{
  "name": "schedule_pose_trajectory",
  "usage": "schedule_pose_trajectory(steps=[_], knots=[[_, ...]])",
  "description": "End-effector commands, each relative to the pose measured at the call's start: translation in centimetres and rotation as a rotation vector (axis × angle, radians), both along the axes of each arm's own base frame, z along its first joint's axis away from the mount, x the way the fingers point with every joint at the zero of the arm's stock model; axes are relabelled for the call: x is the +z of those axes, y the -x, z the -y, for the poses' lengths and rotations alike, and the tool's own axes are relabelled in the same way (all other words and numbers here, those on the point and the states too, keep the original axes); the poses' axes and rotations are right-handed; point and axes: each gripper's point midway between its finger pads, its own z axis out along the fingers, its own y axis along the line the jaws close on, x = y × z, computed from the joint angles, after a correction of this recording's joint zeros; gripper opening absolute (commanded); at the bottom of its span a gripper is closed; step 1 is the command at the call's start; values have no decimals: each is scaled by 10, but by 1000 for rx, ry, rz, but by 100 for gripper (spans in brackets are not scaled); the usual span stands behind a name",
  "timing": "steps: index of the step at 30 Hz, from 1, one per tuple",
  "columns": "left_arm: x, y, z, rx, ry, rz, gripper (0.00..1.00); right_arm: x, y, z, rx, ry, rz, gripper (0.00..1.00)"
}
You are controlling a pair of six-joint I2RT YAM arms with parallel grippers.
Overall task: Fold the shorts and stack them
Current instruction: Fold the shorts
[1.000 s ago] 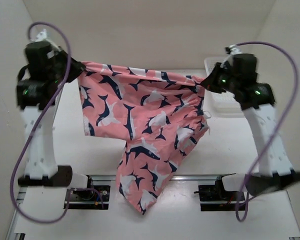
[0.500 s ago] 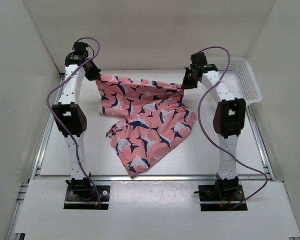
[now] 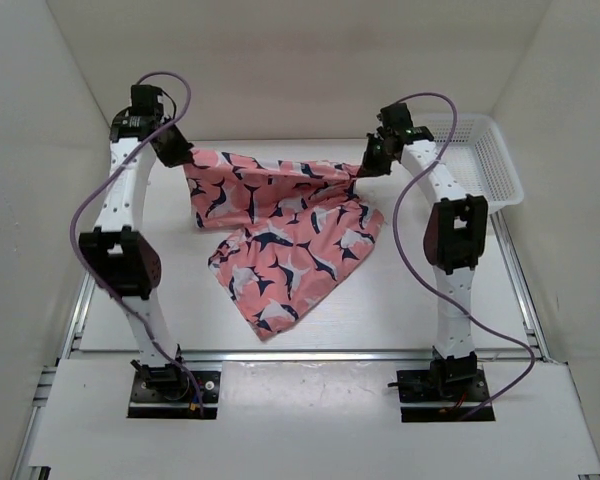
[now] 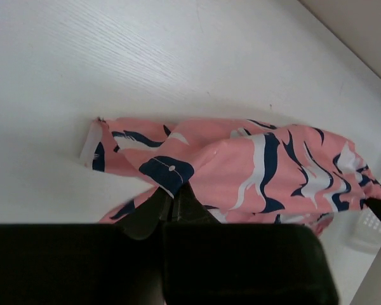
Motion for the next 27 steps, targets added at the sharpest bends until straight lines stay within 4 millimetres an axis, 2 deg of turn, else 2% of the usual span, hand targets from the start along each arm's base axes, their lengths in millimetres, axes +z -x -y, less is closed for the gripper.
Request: schedule_pose_trajectory(steps=[1, 2, 3, 4, 6, 7, 8, 12, 13, 14, 16, 17, 19, 20, 22, 23, 26, 27], knots=[[83, 60, 16, -26, -64, 176, 10, 50, 17, 28, -44, 26, 75, 0], [87, 69, 23, -36, -55, 191, 10, 50, 21, 34, -53, 28, 67, 0], [86, 81, 30, -53, -54, 189, 10, 39, 29, 37, -58, 41, 42, 0], [84, 103, 44, -76, -36, 181, 10, 53, 34, 40, -73, 39, 67, 0], [77, 125, 58, -95, -14, 165, 10, 58, 42, 41, -74, 34, 86, 0], [73, 137, 70, -116, -10, 157, 10, 59, 55, 43, -83, 28, 78, 0], [64, 155, 74, -110, 1, 138, 10, 61, 58, 50, -96, 27, 84, 0], [34, 197, 90, -97, 6, 94, 10, 68, 87, 60, -105, 29, 79, 0], [28, 203, 95, -103, 17, 89, 10, 55, 97, 65, -114, 50, 47, 0], [14, 217, 104, -117, 32, 55, 10, 50, 102, 72, -128, 53, 33, 0], [-3, 232, 112, -127, 38, 17, 10, 45, 114, 78, -138, 58, 13, 0], [-10, 240, 123, -143, 58, 2, 10, 30, 124, 86, -154, 74, -25, 0], [-33, 255, 129, -159, 52, -54, 10, 23, 139, 91, -160, 90, -50, 0], [-40, 261, 135, -163, 54, -71, 10, 10, 151, 95, -179, 107, -88, 0], [-54, 274, 138, -171, 55, -105, 10, 4, 167, 100, -197, 119, -111, 0], [-60, 281, 143, -186, 54, -124, 10, -4, 179, 109, -229, 157, -127, 0], [-83, 300, 145, -187, 58, -186, 10, -20, 196, 131, -302, 196, -170, 0], [-93, 313, 146, -192, 58, -222, 10, -20, 199, 138, -324, 211, -165, 0]])
